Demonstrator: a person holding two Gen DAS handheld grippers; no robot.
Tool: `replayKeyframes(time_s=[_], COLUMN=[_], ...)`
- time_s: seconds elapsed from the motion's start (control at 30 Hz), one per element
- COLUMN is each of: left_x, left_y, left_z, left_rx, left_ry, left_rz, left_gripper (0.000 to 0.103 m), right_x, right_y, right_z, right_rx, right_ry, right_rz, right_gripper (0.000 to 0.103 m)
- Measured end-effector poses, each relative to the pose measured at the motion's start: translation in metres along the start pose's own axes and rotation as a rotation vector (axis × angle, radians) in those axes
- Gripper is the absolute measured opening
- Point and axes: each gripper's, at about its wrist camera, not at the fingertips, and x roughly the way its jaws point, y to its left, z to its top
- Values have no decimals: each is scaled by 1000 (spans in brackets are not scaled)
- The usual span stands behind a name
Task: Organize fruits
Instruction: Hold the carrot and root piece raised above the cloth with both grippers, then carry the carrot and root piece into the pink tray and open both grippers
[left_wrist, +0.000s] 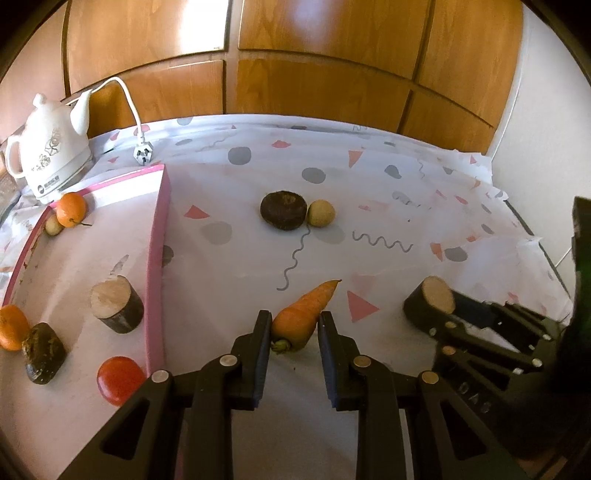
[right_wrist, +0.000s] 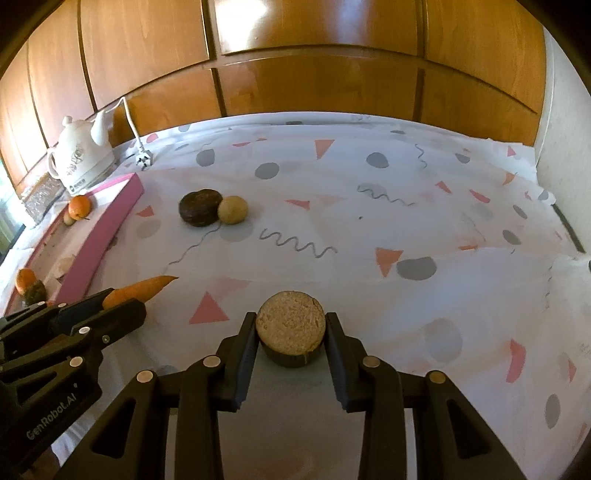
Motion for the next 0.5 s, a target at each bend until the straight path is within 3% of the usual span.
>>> replayKeyframes(time_s=[0.27, 0.5], left_x=[-17, -31], left_y=[3, 24], left_z=[2, 7], left_rx=[-5, -76], left_ry=[-28, -50], left_rz=[13, 36], left_gripper=[25, 26], right_x=[-6, -12], right_y=[17, 35], right_z=[-1, 5], right_rx=[-26, -56], right_ry=[-7, -19], right_rz=[40, 88], right_gripper=[36, 36])
